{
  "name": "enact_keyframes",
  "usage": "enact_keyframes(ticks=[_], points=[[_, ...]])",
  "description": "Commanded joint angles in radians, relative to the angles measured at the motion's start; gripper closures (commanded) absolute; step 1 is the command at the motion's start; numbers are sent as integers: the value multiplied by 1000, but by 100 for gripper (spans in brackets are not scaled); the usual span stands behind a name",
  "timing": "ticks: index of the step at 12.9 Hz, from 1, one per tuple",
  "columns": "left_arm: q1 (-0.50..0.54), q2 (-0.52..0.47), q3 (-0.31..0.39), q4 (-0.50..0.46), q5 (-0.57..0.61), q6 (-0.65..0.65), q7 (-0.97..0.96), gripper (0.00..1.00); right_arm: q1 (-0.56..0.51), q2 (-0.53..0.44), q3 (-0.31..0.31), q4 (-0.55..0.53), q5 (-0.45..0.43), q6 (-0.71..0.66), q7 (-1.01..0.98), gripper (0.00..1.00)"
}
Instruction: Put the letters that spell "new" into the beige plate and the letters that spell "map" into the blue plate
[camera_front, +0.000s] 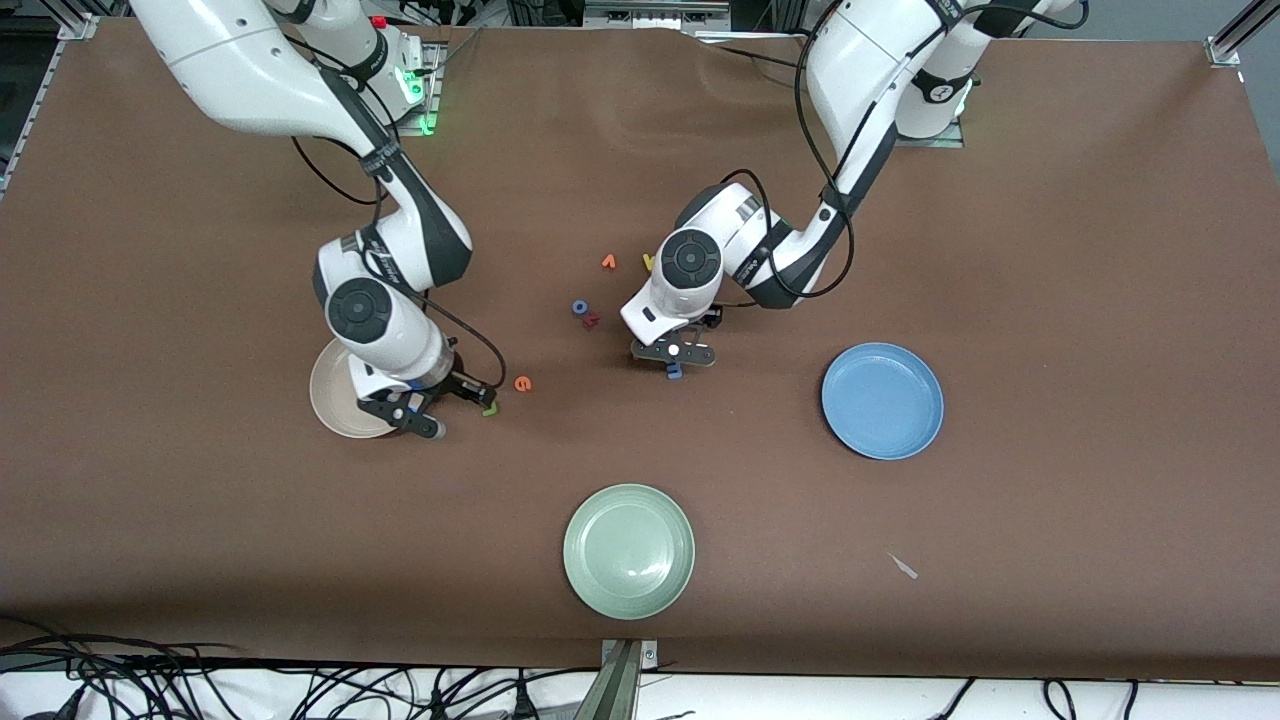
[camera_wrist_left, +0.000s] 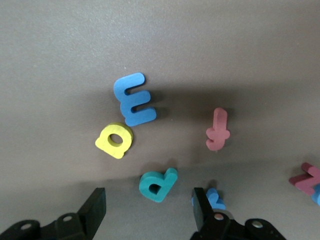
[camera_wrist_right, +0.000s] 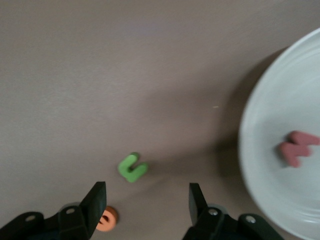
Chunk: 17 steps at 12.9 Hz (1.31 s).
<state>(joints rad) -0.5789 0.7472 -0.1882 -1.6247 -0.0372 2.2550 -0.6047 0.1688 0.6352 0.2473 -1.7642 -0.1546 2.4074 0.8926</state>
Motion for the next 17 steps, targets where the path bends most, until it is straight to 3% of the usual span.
enact_keyframes(ticks=[1,5,8,10,13,17], points=[[-9,17,7,-3,-4,32,16,26,6,63,1,52,-3,39,34,25],[-10,31,7,-6,10,61,14,32,5,113,0,52,-8,116,32,25],[-10,29,7,-7,10,57,14,60,5,116,0,52,-8,119,32,27],[-3,24,7,-6,10,34,17,81,5,118,0,52,-8,119,32,39],[5,2,7,3,10,-18,35,83,6,115,0,48,-5,119,34,70],[52,-89,27,12,11,-188,66,84,6,106,0,43,-3,116,29,95]])
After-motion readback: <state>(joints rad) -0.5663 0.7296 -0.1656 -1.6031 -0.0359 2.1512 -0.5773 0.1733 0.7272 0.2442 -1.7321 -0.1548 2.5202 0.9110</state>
